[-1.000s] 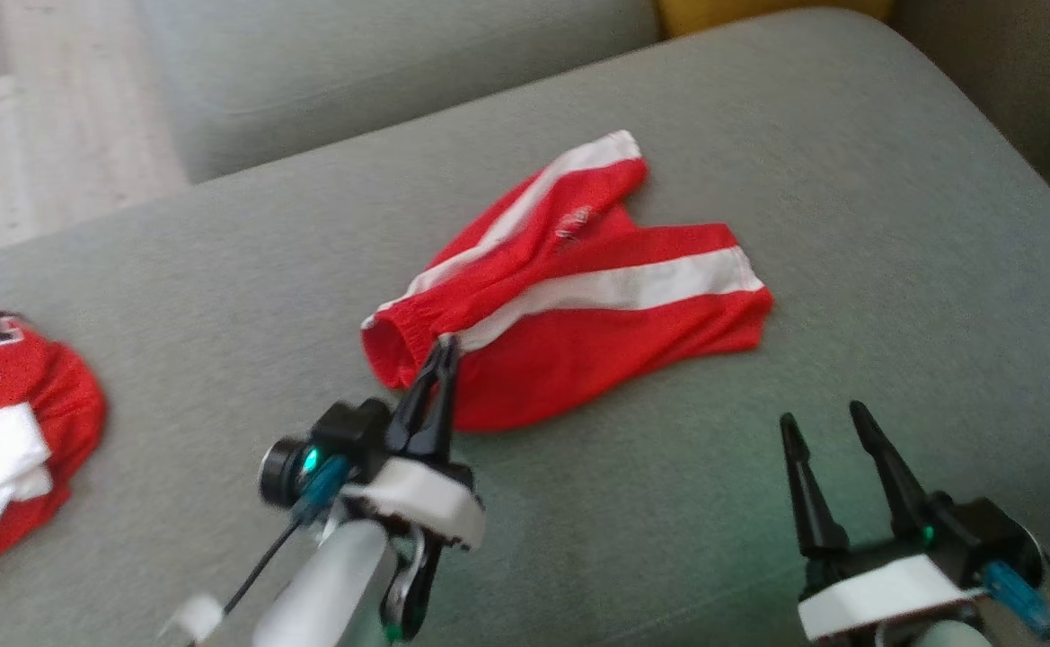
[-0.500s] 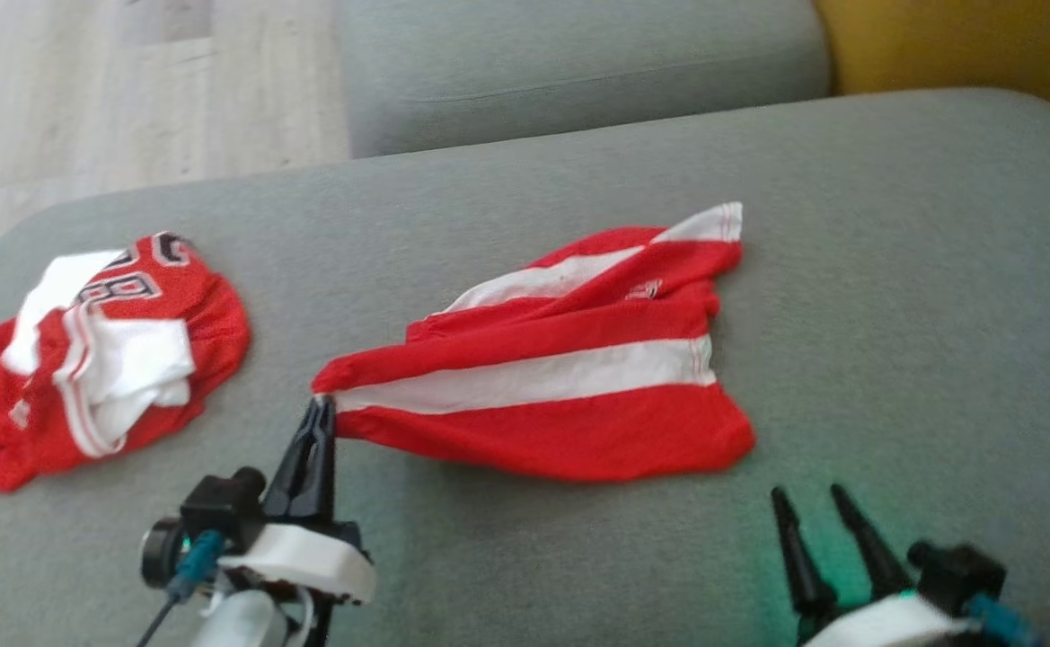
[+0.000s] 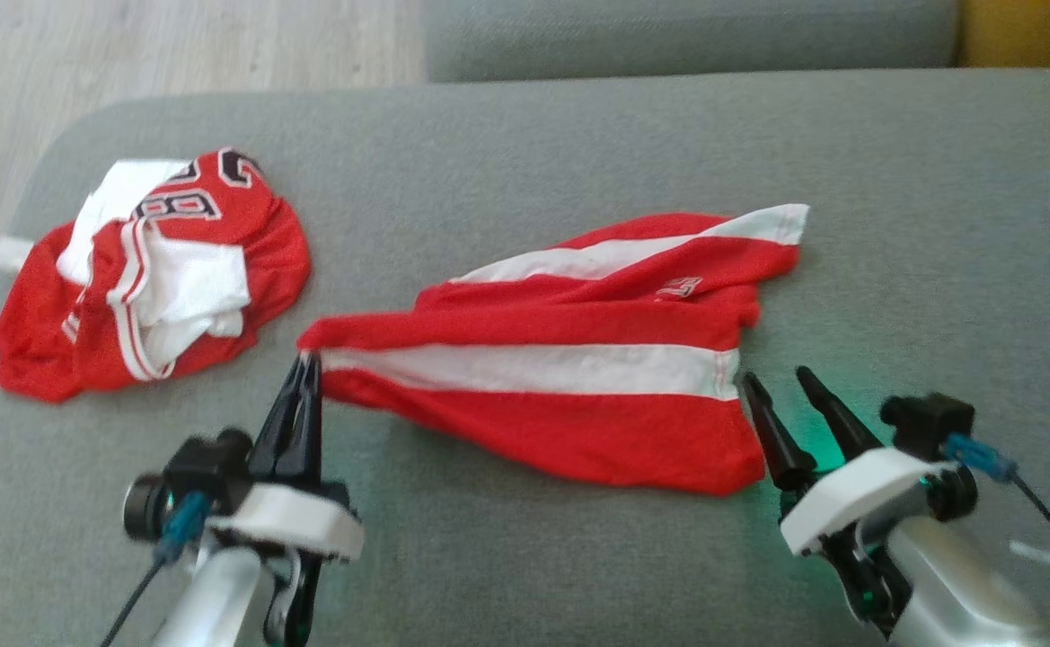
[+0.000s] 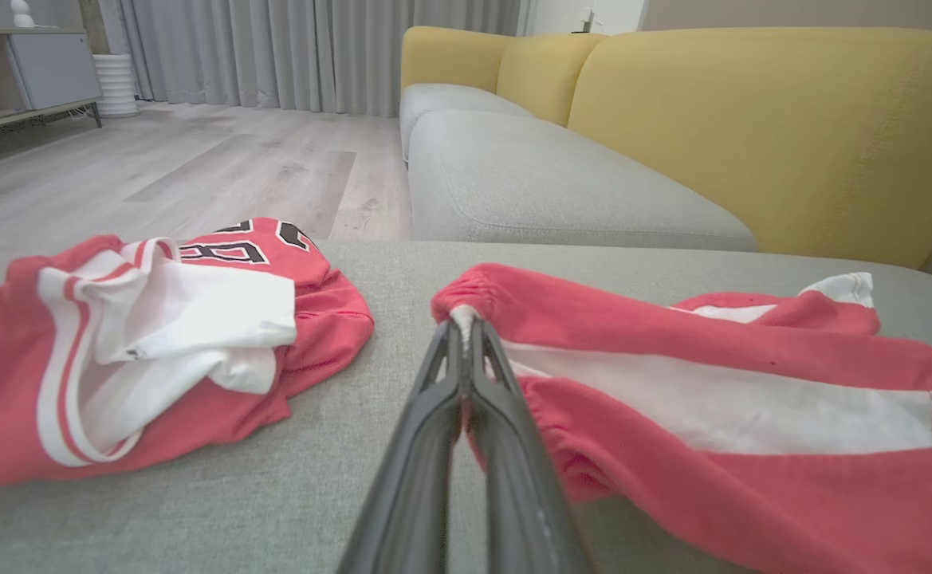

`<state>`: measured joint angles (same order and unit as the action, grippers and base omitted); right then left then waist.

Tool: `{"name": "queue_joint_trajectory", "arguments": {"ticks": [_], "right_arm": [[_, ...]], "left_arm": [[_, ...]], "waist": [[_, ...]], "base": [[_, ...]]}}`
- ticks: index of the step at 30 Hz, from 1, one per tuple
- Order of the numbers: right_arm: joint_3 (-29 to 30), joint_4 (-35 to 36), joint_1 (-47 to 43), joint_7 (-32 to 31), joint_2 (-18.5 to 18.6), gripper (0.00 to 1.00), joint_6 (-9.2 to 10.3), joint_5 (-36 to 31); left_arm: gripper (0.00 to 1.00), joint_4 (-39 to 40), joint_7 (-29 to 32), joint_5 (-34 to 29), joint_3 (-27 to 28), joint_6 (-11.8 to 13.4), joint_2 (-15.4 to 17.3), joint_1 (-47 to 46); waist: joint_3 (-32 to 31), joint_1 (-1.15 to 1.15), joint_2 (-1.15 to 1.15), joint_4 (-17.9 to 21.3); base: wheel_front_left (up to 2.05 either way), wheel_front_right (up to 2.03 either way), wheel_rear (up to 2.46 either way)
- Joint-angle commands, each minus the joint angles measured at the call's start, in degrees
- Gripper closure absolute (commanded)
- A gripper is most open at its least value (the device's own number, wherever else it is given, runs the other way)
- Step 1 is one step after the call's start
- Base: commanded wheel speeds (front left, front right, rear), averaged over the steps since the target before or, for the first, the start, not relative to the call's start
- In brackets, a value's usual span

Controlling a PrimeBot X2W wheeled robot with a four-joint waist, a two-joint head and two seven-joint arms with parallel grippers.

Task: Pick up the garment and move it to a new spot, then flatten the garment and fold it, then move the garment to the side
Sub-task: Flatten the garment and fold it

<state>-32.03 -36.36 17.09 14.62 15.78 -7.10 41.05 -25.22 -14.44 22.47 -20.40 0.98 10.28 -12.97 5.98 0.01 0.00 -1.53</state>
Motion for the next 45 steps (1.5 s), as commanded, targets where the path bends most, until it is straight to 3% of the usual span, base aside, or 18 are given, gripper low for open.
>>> {"name": "queue_joint_trajectory", "arguments": {"ticks": [1,7,8,9,11,12,15,18,25,33,38,42,45], "right_arm": [[-2.7,0.4,2.6,0.4,1.1,0.0,-0.39,1.7],[-9.3,-2.2,7.0,0.4,2.4,0.0,-0.39,6.6],[-9.9,-2.4,7.5,0.4,2.5,0.06,-0.39,7.1],[-10.6,-2.5,7.8,0.4,2.6,0.22,-0.39,7.7],[-12.1,-2.4,8.4,0.4,2.9,0.64,-0.39,8.6],[-12.8,-2.2,8.6,0.4,3.1,1.0,-0.39,8.9],[-12.9,-1.8,9.5,0.4,3.9,1.0,-0.39,8.3],[-9.3,-0.2,10.4,0.4,4.7,1.0,-0.39,6.5],[-0.4,7.9,15.6,0.4,9.4,1.0,-0.39,1.8],[6.9,11.6,33.8,0.4,19.9,1.0,-0.39,-2.9],[10.7,14.0,43.6,0.4,23.1,1.0,-0.39,-5.4],[11.9,16.8,43.6,0.4,24.0,1.0,-0.39,-6.6],[12.5,20.1,38.1,0.4,23.8,1.0,-0.39,-7.1]], "left_arm": [[1.0,1.6,-0.6,-0.6,2.1,-0.2,0.5,-3.6],[1.0,1.7,-0.6,-1.6,2.5,-0.5,-0.5,-5.2],[1.0,1.7,-0.6,-1.7,2.6,-0.6,-0.6,-5.4],[1.0,1.7,-0.6,-1.9,2.7,-0.7,-0.7,-5.5],[1.0,1.7,-0.6,-2.2,2.8,-0.9,-0.8,-5.6],[1.0,1.6,-0.6,-2.3,2.8,-1.0,-0.9,-5.6],[1.0,1.5,-0.6,-2.8,3.1,-1.1,-0.7,-5.8],[1.0,2.8,-0.6,-3.4,3.6,-1.3,-0.3,-6.3],[1.0,6.4,0.0,-5.9,1.5,-4.7,1.3,-15.0],[1.0,5.6,2.1,-11.1,-4.5,-7.7,-0.5,-44.4],[1.0,0.5,0.1,-12.6,-3.7,-7.8,-2.6,-59.4],[1.0,0.7,-0.5,-13.3,-3.1,-7.7,-2.6,-60.8],[1.0,5.5,-0.5,-14.6,-3.1,-7.5,-0.8,-54.9]], "waist": [[1.5,-0.01,0.0,-1.4],[3.5,-0.01,0.0,-2.6],[3.6,-0.01,0.0,-2.7],[3.8,-0.01,0.0,-2.7],[4.0,-0.01,0.0,-2.8],[4.0,-0.01,0.0,-2.8],[4.1,-0.01,0.0,-2.3],[4.2,-0.01,0.0,-1.4],[6.7,-0.01,0.0,2.0],[13.0,-0.01,0.0,8.0],[17.3,-0.01,0.0,11.5],[19.0,-0.01,0.0,12.3],[19.6,-0.01,0.0,12.3]], "base": [[0.0,0.0,0.0],[0.0,0.0,0.0],[0.0,0.0,0.0],[0.0,0.0,0.0],[0.0,0.0,0.0],[0.0,0.0,0.0],[0.0,0.0,0.0],[0.0,0.0,0.0],[0.0,0.0,0.0],[0.0,0.0,0.0],[0.0,0.0,0.0],[0.0,0.0,0.0],[0.0,0.0,0.0]]}}
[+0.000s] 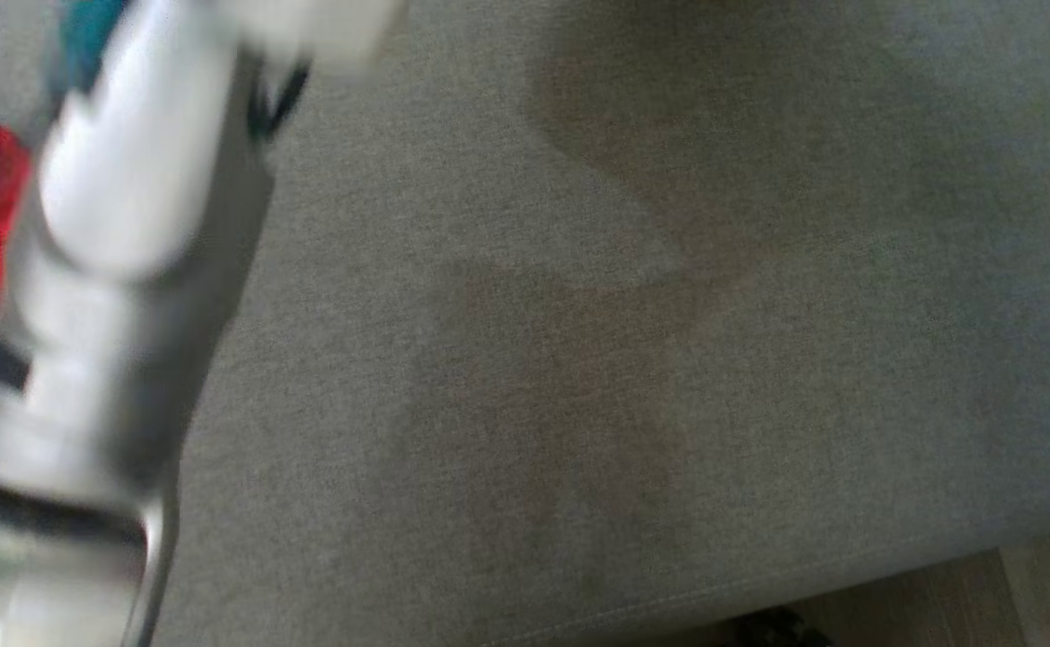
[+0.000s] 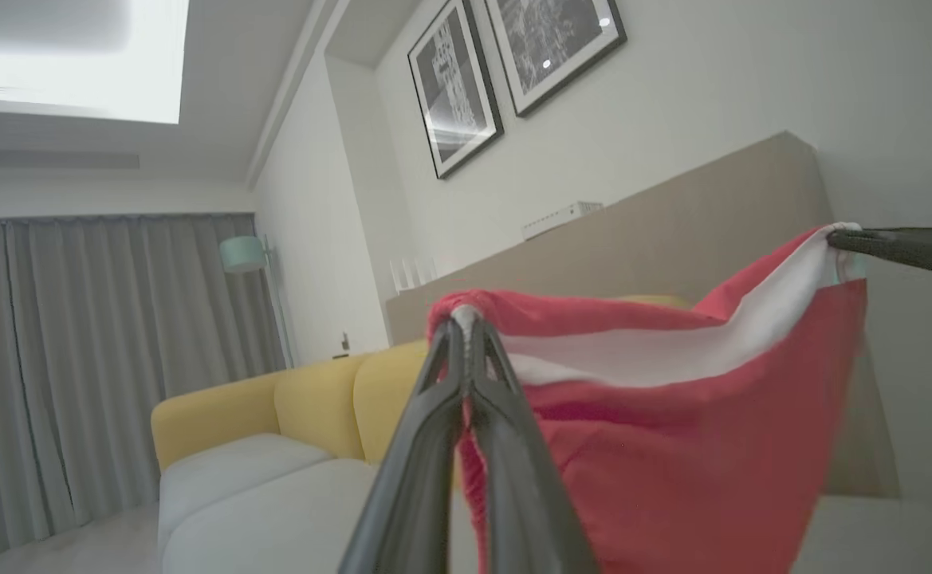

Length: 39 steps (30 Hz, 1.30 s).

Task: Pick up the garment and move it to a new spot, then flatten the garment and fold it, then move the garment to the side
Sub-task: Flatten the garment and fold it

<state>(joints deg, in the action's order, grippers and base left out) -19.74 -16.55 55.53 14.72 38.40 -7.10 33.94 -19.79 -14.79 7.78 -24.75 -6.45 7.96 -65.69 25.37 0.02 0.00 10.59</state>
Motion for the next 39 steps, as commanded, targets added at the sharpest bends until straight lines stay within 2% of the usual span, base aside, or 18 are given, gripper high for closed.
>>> {"name": "queue_joint_trajectory", "arguments": {"ticks": [1,5,9,12,15,18,23,24,26,32,39], "right_arm": [[0.9,2.6,-5.8,0.3,0.6,1.0,-0.39,-0.6],[3.9,7.2,-19.6,0.3,-1.0,1.0,-0.39,-1.3],[8.7,12.4,-35.9,0.3,-3.0,1.0,-0.39,-2.7],[12.7,16.6,-48.2,0.3,-4.3,1.0,-0.39,-3.0],[15.6,20.9,-58.1,0.3,-4.6,1.0,-0.39,-2.5],[17.3,24.5,-62.8,-0.8,-3.9,1.0,-0.39,-2.1],[17.6,25.6,-59.8,-4.1,-2.5,1.0,-0.39,-1.3],[15.9,24.4,-55.6,-6.1,-1.4,1.0,-0.39,-0.2],[14.1,22.2,-50.5,-7.9,-0.2,1.0,-0.39,0.8],[5.9,11.7,-33.0,-11.3,3.5,1.0,-0.39,3.7],[-5.4,-1.8,-14.1,-10.7,4.0,1.0,-0.39,5.3]], "left_arm": [[1.0,4.3,-0.2,-0.8,1.2,0.8,2.9,4.5],[1.0,10.9,-0.2,-1.4,-0.5,1.5,5.5,21.7],[1.0,14.3,-0.2,-0.1,-1.6,3.7,7.1,40.3],[1.0,15.9,-0.2,1.0,-3.7,4.3,7.8,51.7],[1.0,18.4,0.2,2.0,-5.6,4.7,8.3,59.0],[1.0,21.8,1.2,3.8,-6.3,4.4,8.0,61.6],[1.0,23.2,3.4,7.4,-5.7,3.2,5.5,57.8],[1.0,22.2,4.1,10.5,-5.2,2.2,3.0,54.0],[1.0,20.0,4.5,12.4,-5.1,1.2,1.2,49.1],[1.0,9.2,6.0,18.2,-3.3,-0.1,-2.5,35.8],[1.0,0.1,6.3,19.9,-3.6,-0.4,-3.8,26.3]], "waist": [[0.1,-0.02,0.0,0.0],[-1.3,-0.02,0.0,-1.3],[-3.8,-0.02,0.0,-2.9],[-5.7,-0.02,0.0,-4.3],[-7.4,-0.02,0.0,-5.4],[-8.1,-0.02,0.0,-6.3],[-7.3,-0.02,0.0,-7.9],[-6.3,-0.02,0.0,-8.8],[-4.6,-0.02,0.0,-9.8],[0.5,-0.02,0.0,-11.5],[5.0,-0.02,0.0,-13.0]], "base": [[0.0,0.0,0.0],[0.0,0.0,0.0],[0.0,0.0,0.0],[0.0,0.0,0.0],[0.0,0.0,0.0],[0.0,0.0,0.0],[0.0,0.0,0.0],[0.0,0.0,0.0],[0.0,0.0,0.0],[0.0,0.0,0.0],[0.0,0.0,0.0]]}}
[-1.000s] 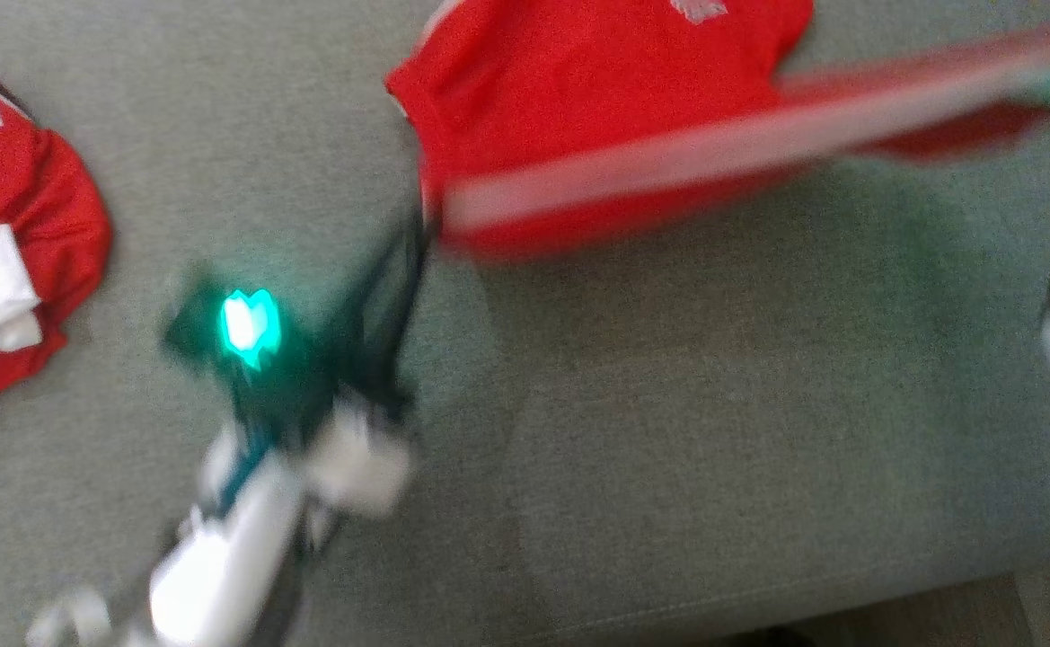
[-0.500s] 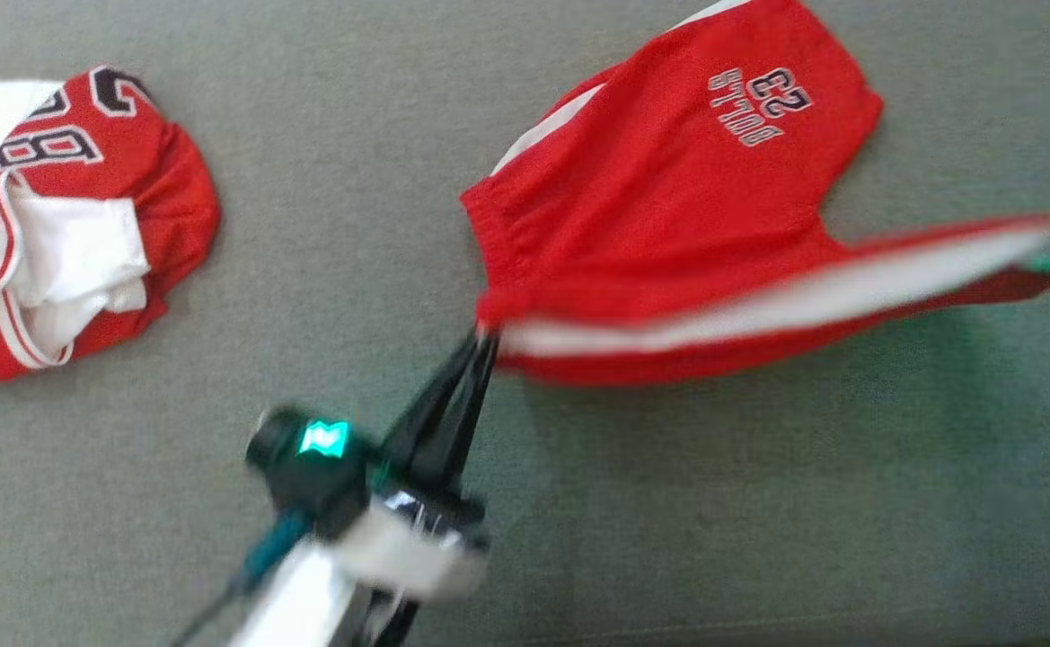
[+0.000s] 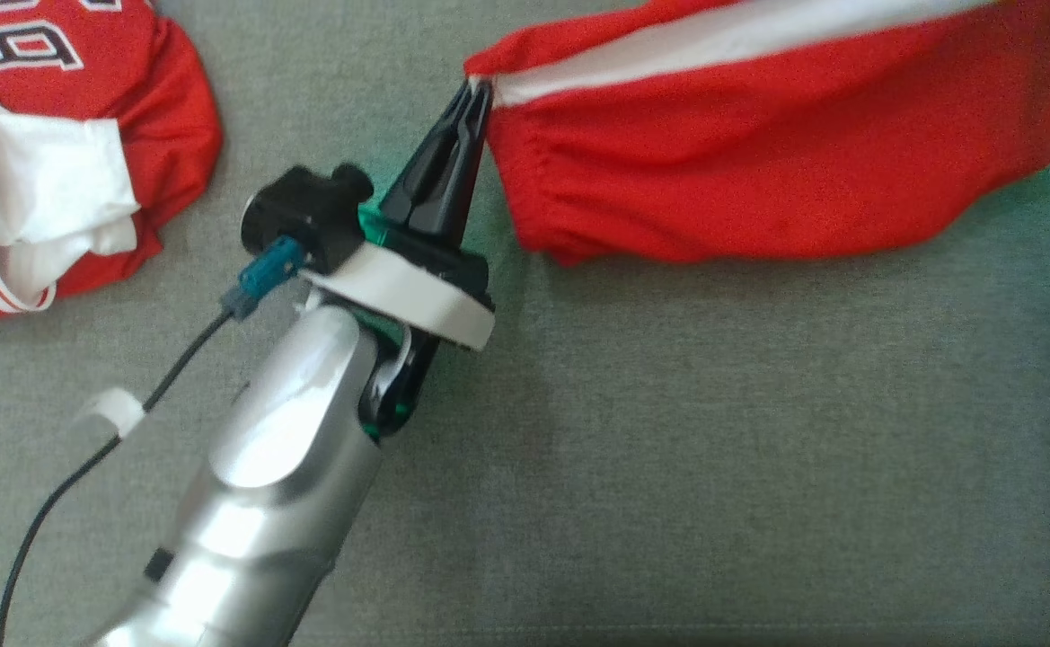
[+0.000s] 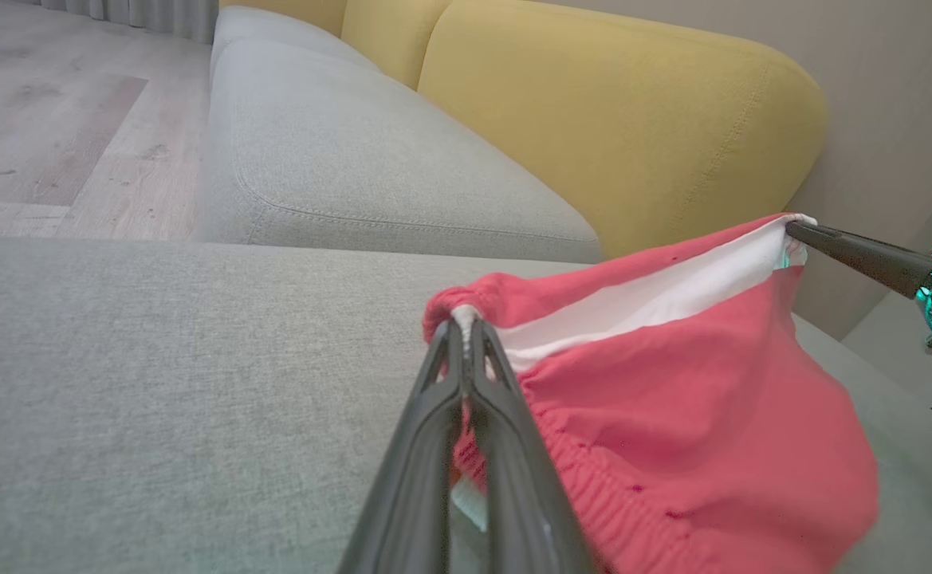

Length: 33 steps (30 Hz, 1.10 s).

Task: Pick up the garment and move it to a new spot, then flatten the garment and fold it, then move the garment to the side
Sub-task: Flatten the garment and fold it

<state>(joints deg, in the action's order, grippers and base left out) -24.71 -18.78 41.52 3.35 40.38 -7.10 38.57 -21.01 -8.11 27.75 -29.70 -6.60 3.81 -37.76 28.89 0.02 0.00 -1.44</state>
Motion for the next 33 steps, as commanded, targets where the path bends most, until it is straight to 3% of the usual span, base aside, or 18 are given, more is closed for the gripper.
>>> {"name": "queue_joint_trajectory", "arguments": {"ticks": [1,6,7,8,9,12,16,22,27,28,29,30,31,33], "right_arm": [[-1.8,-1.2,2.0,1.2,1.9,1.0,-0.39,0.8],[-8.2,-8.0,10.1,3.9,1.1,1.0,-0.39,1.6],[-9.3,-9.3,11.3,4.5,0.8,0.66,-0.39,1.9],[-10.2,-10.7,12.4,5.2,0.5,0.0,-0.39,2.2],[-11.0,-11.9,13.3,6.2,0.3,0.0,-0.39,2.4],[-13.1,-14.3,14.3,8.0,-0.5,0.0,-0.39,4.8],[-15.9,-16.0,12.7,7.4,0.2,0.0,-0.39,10.1],[-18.1,-20.3,10.4,2.9,1.8,0.0,-0.39,16.6],[-19.1,-23.9,9.1,-2.6,2.1,0.0,-0.39,21.6],[-19.5,-24.0,8.9,-3.7,2.1,0.13,-0.39,22.4],[-19.5,-24.0,8.9,-3.7,2.1,0.13,-0.39,22.4],[-20.0,-23.9,8.8,-4.4,2.2,0.66,-0.39,22.9],[-20.2,-24.0,8.8,-4.6,2.3,1.0,-0.39,23.3],[-20.3,-24.8,8.9,-4.0,2.3,1.0,-0.39,23.9]], "left_arm": [[1.0,0.4,-0.7,-0.2,1.2,-0.2,0.2,-2.5],[1.0,-2.7,-2.7,0.0,0.8,0.2,-0.3,-5.4],[1.0,-3.2,-3.2,0.3,0.8,0.2,-0.4,-5.6],[0.77,-3.6,-3.7,0.4,0.8,0.2,-0.4,-5.8],[0.0,-4.1,-4.1,0.4,0.7,0.2,-0.5,-5.9],[0.0,-4.8,-5.5,0.4,0.8,0.9,-0.6,-5.6],[0.0,-3.4,-6.8,-5.1,-0.2,3.4,-0.3,-4.1],[0.0,7.3,-6.9,-13.3,2.7,9.8,-0.4,3.9],[0.0,14.2,-6.9,-16.6,3.2,12.8,-0.8,10.8],[0.0,15.2,-6.9,-16.9,3.2,13.2,-0.8,11.8],[0.0,15.2,-6.9,-16.9,3.2,13.2,-0.8,11.8],[0.0,16.0,-6.9,-17.3,3.2,13.5,-0.8,12.7],[0.0,16.8,-6.9,-17.6,3.2,13.8,-0.8,13.5],[0.0,17.9,-6.9,-18.1,3.5,14.3,-0.9,15.0]], "waist": [[2.0,-0.02,0.0,-1.3],[3.9,-0.02,0.0,-2.4],[4.0,-0.02,0.0,-2.4],[4.1,-0.02,0.0,-2.5],[4.2,-0.02,0.0,-2.5],[4.1,-0.02,0.0,-2.6],[3.2,-0.02,0.0,-2.9],[1.8,-0.02,0.0,-4.6],[1.5,-0.02,0.0,-7.4],[1.4,-0.02,0.0,-7.9],[1.4,-0.02,0.0,-7.9],[1.3,-0.02,0.0,-8.2],[1.1,-0.02,0.0,-8.5],[0.3,-0.02,0.0,-8.6]], "base": [[0.0,0.0,0.0],[0.0,0.0,0.0],[0.0,0.0,0.0],[0.0,0.0,0.0],[0.0,0.0,0.0],[0.0,0.0,0.0],[0.0,0.0,0.0],[0.0,0.0,0.0],[0.0,0.0,0.0],[0.0,0.0,0.0],[0.0,0.0,0.0],[0.0,0.0,0.0],[0.0,0.0,0.0],[0.0,0.0,0.0]]}}
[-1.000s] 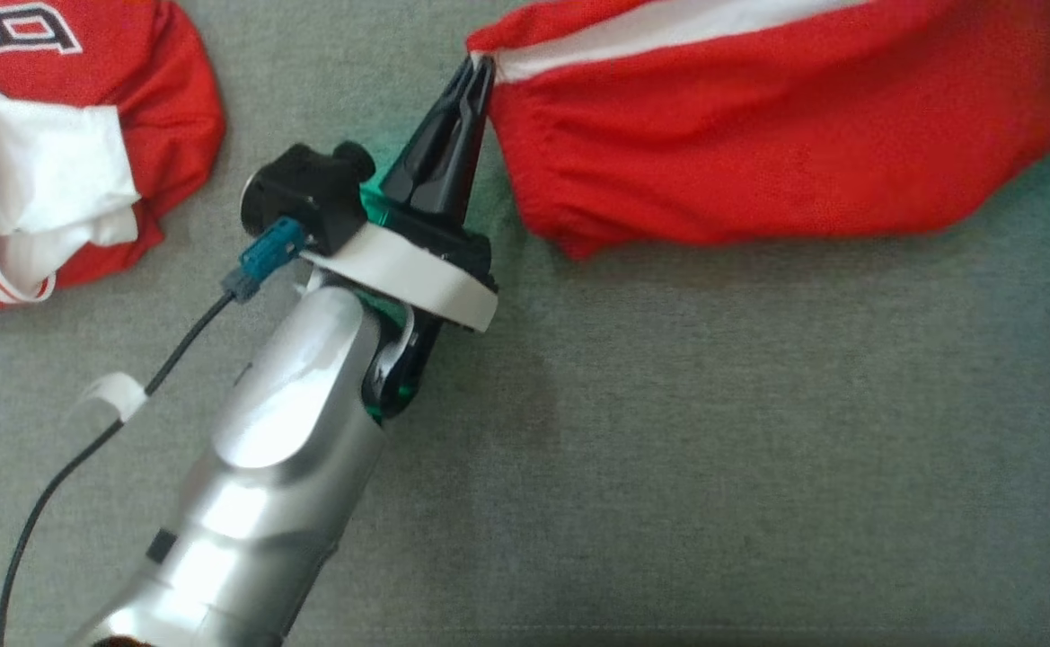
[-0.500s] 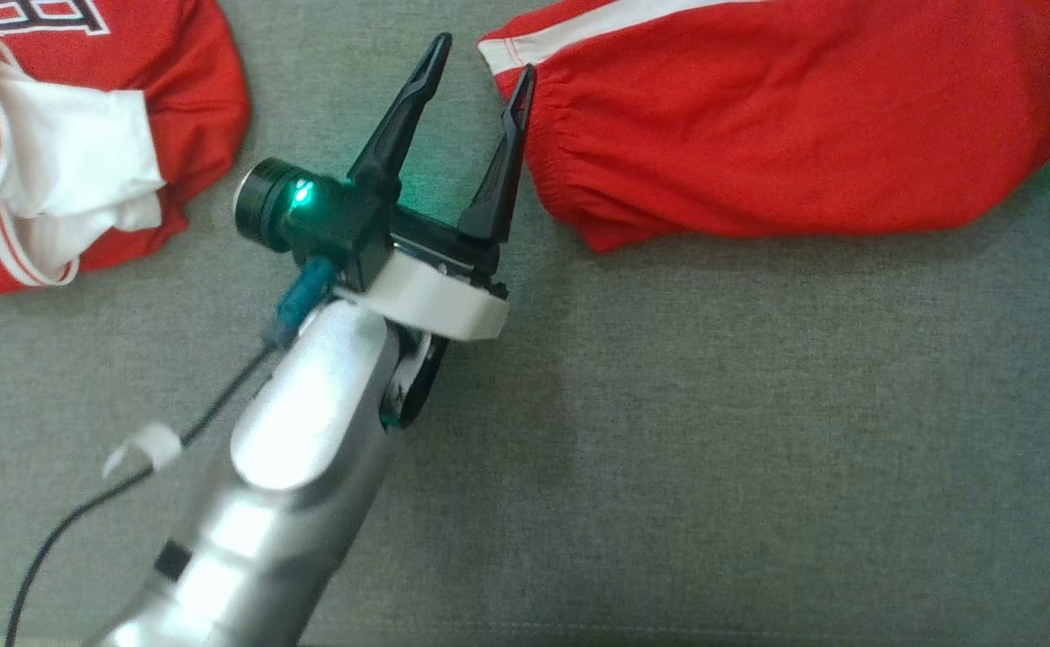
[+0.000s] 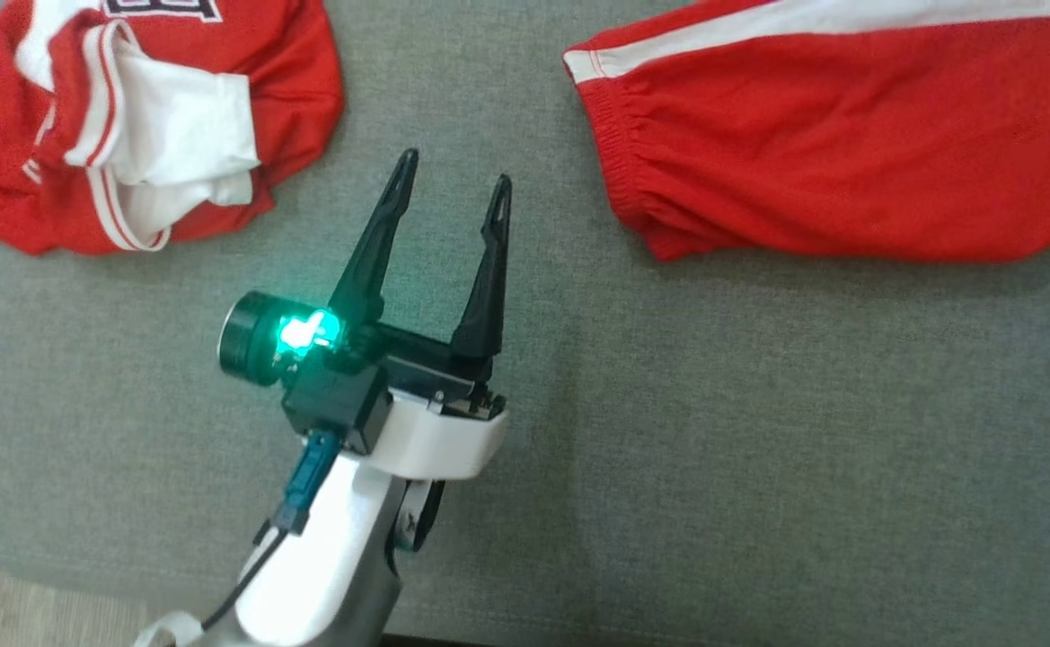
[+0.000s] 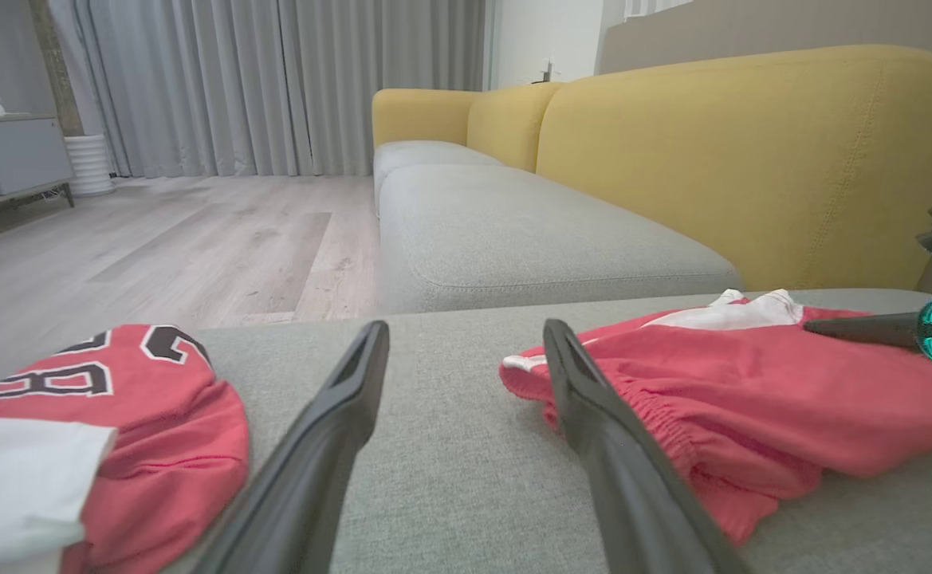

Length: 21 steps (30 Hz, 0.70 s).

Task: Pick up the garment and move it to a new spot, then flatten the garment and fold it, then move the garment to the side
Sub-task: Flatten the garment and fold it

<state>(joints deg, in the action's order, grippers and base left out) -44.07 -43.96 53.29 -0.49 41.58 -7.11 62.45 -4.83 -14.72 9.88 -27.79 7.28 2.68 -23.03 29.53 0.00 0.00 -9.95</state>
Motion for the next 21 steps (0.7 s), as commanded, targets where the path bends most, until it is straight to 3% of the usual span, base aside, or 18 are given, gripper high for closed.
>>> {"name": "queue_joint_trajectory", "arguments": {"ticks": [1,6,16,21], "right_arm": [[-0.8,-0.3,-2.9,0.1,0.8,1.0,-0.37,0.7],[-1.0,-2.3,-4.3,1.3,1.1,1.0,-0.37,2.3],[-1.0,-4.6,-8.2,4.6,6.8,1.0,-0.37,3.3],[-2.1,-1.4,-4.2,6.7,4.3,1.0,-0.37,0.1]], "left_arm": [[0.0,2.1,-0.3,-0.6,1.8,0.7,0.3,0.9],[0.0,3.2,-0.3,-1.4,3.5,1.3,0.2,3.6],[0.0,3.5,-0.3,-2.5,5.6,-0.1,0.2,5.6],[0.0,2.5,-0.3,-2.6,5.7,-0.5,0.2,6.5]], "waist": [[-0.9,0.0,0.0,0.1],[-4.1,0.0,0.0,2.8],[-8.0,0.0,0.0,9.0],[-9.8,0.0,0.0,10.8]], "base": [[0.0,0.0,0.0],[0.0,0.0,0.0],[0.0,0.0,0.0],[0.0,0.0,0.0]]}}
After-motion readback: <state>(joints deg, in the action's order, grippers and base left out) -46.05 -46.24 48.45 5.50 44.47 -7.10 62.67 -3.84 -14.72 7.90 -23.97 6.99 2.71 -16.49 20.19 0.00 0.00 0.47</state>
